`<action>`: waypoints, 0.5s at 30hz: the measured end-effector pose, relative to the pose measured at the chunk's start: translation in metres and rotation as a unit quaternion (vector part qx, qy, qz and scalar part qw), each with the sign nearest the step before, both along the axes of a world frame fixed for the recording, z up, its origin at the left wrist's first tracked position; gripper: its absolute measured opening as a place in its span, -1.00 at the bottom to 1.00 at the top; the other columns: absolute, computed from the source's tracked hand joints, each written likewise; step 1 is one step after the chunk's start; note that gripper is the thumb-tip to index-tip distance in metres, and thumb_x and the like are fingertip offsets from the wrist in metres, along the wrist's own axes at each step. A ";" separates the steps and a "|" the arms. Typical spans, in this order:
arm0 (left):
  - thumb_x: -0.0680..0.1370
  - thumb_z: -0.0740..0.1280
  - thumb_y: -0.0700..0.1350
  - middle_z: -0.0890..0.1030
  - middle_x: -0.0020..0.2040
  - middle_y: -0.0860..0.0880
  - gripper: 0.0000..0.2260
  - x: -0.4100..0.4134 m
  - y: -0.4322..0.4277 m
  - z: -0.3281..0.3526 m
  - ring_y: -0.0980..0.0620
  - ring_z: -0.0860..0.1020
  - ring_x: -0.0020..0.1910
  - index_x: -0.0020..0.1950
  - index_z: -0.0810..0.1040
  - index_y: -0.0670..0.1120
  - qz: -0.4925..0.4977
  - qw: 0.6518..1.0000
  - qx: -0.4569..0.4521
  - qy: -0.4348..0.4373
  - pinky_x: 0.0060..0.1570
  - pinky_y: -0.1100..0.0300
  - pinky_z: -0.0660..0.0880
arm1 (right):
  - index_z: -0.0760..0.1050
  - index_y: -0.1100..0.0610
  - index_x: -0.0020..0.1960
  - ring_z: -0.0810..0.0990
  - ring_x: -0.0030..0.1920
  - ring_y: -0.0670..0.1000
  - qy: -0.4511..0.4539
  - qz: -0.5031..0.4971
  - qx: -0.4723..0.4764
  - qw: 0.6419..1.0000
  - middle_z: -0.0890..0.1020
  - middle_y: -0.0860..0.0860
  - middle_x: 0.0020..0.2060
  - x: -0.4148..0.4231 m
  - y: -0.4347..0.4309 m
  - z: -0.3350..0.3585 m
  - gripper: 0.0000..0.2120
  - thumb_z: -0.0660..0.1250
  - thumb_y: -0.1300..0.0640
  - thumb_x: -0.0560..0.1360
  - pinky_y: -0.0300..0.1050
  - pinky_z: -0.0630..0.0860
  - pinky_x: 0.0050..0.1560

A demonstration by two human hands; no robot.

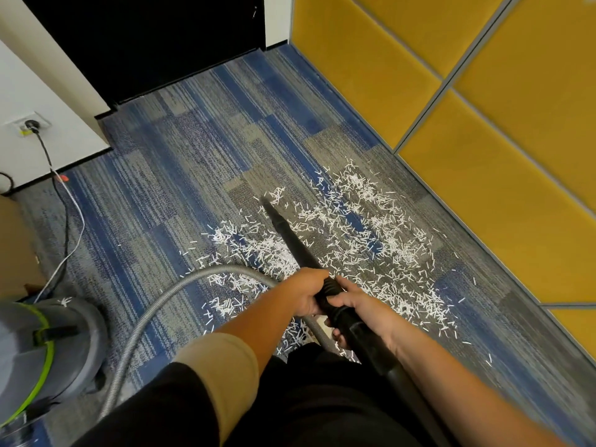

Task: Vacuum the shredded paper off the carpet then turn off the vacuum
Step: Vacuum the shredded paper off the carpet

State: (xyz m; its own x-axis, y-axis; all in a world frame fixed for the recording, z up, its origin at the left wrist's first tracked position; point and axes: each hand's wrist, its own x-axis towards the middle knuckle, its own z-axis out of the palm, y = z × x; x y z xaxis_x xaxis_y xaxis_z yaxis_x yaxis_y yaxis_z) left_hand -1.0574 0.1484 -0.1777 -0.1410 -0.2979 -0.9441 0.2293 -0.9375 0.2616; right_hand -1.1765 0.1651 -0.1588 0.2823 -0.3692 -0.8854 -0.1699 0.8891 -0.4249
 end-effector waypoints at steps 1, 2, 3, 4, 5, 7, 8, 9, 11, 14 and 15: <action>0.65 0.15 -0.12 0.51 -0.19 -0.14 -0.80 -0.002 -0.001 0.000 -0.02 0.54 -0.29 -0.12 0.40 -0.18 -0.002 1.000 -0.005 -0.003 -0.53 0.16 0.54 | 0.12 -0.13 0.46 0.46 -0.55 0.04 0.000 -0.002 -0.001 1.000 0.47 0.19 -0.31 -0.001 0.000 0.000 -0.43 0.19 0.26 0.56 -0.24 0.44 -0.57; 0.65 0.16 -0.12 0.51 -0.18 -0.15 -0.82 -0.004 -0.002 -0.001 -0.03 0.54 -0.29 -0.11 0.38 -0.17 -0.009 1.000 -0.009 -0.011 -0.53 0.14 0.55 | 0.12 -0.13 0.46 0.46 -0.55 0.04 -0.003 -0.007 0.000 1.000 0.47 0.19 -0.31 -0.003 -0.001 0.000 -0.44 0.18 0.26 0.56 -0.24 0.44 -0.57; 0.64 0.17 -0.13 0.51 -0.16 -0.15 -0.84 -0.006 -0.003 -0.001 -0.04 0.55 -0.29 -0.09 0.37 -0.18 -0.017 1.000 -0.014 -0.018 -0.53 0.13 0.55 | 0.13 -0.13 0.45 0.46 -0.55 0.04 -0.004 -0.010 -0.001 1.000 0.47 0.19 -0.31 -0.005 -0.002 0.000 -0.45 0.18 0.26 0.56 -0.24 0.44 -0.57; 0.64 0.18 -0.13 0.51 -0.15 -0.16 -0.86 -0.008 -0.004 -0.002 -0.05 0.56 -0.29 -0.04 0.36 -0.19 -0.023 0.999 -0.018 -0.023 -0.54 0.11 0.56 | 0.14 -0.12 0.45 0.45 -0.54 0.04 -0.006 -0.012 -0.001 1.000 0.47 0.19 -0.31 -0.007 -0.003 0.000 -0.45 0.18 0.26 0.56 -0.24 0.44 -0.57; 0.64 0.18 -0.13 0.51 -0.14 -0.17 -0.86 -0.009 -0.005 -0.003 -0.06 0.56 -0.28 0.03 0.34 -0.21 -0.027 0.999 -0.022 -0.026 -0.55 0.11 0.56 | 0.14 -0.12 0.45 0.45 -0.54 0.04 -0.007 -0.014 -0.001 1.000 0.47 0.19 -0.31 -0.008 -0.003 0.000 -0.45 0.18 0.26 0.56 -0.25 0.44 -0.57; 0.64 0.18 -0.13 0.50 -0.11 -0.18 -0.81 -0.011 -0.006 -0.003 -0.06 0.57 -0.28 0.18 0.30 -0.21 -0.027 0.999 -0.027 -0.029 -0.56 0.10 0.55 | 0.14 -0.12 0.45 0.45 -0.54 0.04 -0.009 -0.016 0.003 1.000 0.47 0.20 -0.30 -0.011 -0.004 -0.001 -0.45 0.18 0.26 0.56 -0.25 0.44 -0.57; 0.64 0.18 -0.13 0.50 -0.10 -0.18 -0.78 -0.013 -0.007 -0.004 -0.06 0.57 -0.28 0.21 0.29 -0.21 -0.028 0.999 -0.029 -0.032 -0.56 0.10 0.55 | 0.13 -0.13 0.46 0.45 -0.54 0.04 -0.010 -0.016 0.004 1.000 0.47 0.20 -0.30 -0.013 -0.005 -0.002 -0.44 0.19 0.25 0.56 -0.25 0.44 -0.57; 0.64 0.18 -0.12 0.50 -0.10 -0.18 -0.77 -0.014 -0.008 -0.004 -0.06 0.57 -0.29 0.22 0.29 -0.21 -0.030 0.999 -0.029 -0.035 -0.56 0.10 0.56 | 0.12 -0.13 0.46 0.45 -0.53 0.05 -0.011 -0.016 0.007 1.000 0.47 0.20 -0.31 -0.015 -0.006 -0.003 -0.43 0.19 0.25 0.56 -0.25 0.44 -0.56; 0.64 0.18 -0.12 0.50 -0.11 -0.17 -0.78 -0.017 -0.009 -0.004 -0.05 0.57 -0.30 0.21 0.29 -0.21 -0.031 0.998 -0.027 -0.041 -0.55 0.09 0.56 | 0.11 -0.14 0.47 0.45 -0.52 0.04 -0.013 -0.015 0.011 1.000 0.48 0.20 -0.32 -0.017 -0.008 -0.004 -0.42 0.19 0.25 0.55 -0.24 0.44 -0.56; 0.65 0.16 -0.13 0.50 -0.14 -0.17 -0.77 -0.018 -0.010 -0.005 -0.05 0.56 -0.32 0.25 0.29 -0.22 -0.025 0.998 -0.023 -0.050 -0.58 0.12 0.54 | 0.15 -0.11 0.45 0.46 -0.54 0.04 -0.017 0.000 0.004 1.000 0.47 0.19 -0.33 -0.017 -0.011 -0.005 -0.45 0.19 0.25 0.55 -0.24 0.44 -0.56; 0.65 0.15 -0.13 0.51 -0.15 -0.17 -0.77 -0.017 -0.010 -0.006 -0.05 0.56 -0.33 0.25 0.31 -0.23 -0.025 0.998 -0.017 -0.050 -0.58 0.13 0.55 | 0.16 -0.10 0.44 0.46 -0.55 0.03 -0.017 0.006 0.003 1.000 0.48 0.19 -0.33 -0.017 -0.012 -0.005 -0.46 0.19 0.25 0.55 -0.24 0.45 -0.56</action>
